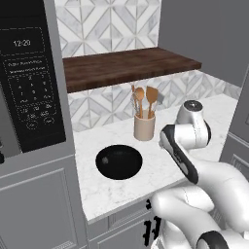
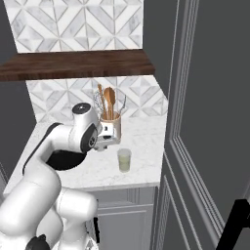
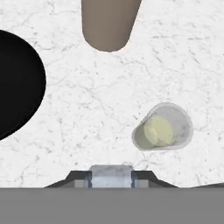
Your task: Grab a lemon wedge from the fridge and one ice cube from the ice bowl, and put them in the glass of lemonade.
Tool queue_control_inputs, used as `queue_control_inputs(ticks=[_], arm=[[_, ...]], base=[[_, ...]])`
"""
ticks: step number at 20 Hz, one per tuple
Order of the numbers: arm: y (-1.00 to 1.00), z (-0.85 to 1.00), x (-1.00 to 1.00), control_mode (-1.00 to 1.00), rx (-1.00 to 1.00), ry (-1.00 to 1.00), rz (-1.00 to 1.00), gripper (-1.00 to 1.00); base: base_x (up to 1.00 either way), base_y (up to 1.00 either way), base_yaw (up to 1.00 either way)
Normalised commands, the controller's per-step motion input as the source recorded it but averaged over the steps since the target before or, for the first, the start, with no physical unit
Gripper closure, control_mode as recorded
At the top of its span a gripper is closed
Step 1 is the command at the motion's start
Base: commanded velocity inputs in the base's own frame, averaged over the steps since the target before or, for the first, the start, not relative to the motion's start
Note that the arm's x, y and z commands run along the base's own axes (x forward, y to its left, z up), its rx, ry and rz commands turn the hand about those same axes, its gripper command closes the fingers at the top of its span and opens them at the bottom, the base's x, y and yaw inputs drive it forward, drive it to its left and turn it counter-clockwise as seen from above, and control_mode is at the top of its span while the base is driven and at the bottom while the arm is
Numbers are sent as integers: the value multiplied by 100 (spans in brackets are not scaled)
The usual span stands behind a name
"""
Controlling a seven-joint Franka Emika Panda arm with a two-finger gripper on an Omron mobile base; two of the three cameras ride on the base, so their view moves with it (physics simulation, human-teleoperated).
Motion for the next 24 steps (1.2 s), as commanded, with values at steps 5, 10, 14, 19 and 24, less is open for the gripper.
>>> queue_control_inputs(ticks=[5, 10, 14, 19, 24], arm=[[-79, 0, 2, -100, -11, 11, -16, 100], [-50, 0, 3, -100, -11, 5, -10, 100], [-4, -5, 30, -100, -11, 0, 0, 100], [0, -19, 31, -100, -5, 0, 0, 100], [0, -26, 25, -100, -2, 0, 0, 100]], base=[[0, 0, 0], [0, 0, 0], [0, 0, 0], [0, 0, 0], [0, 0, 0]])
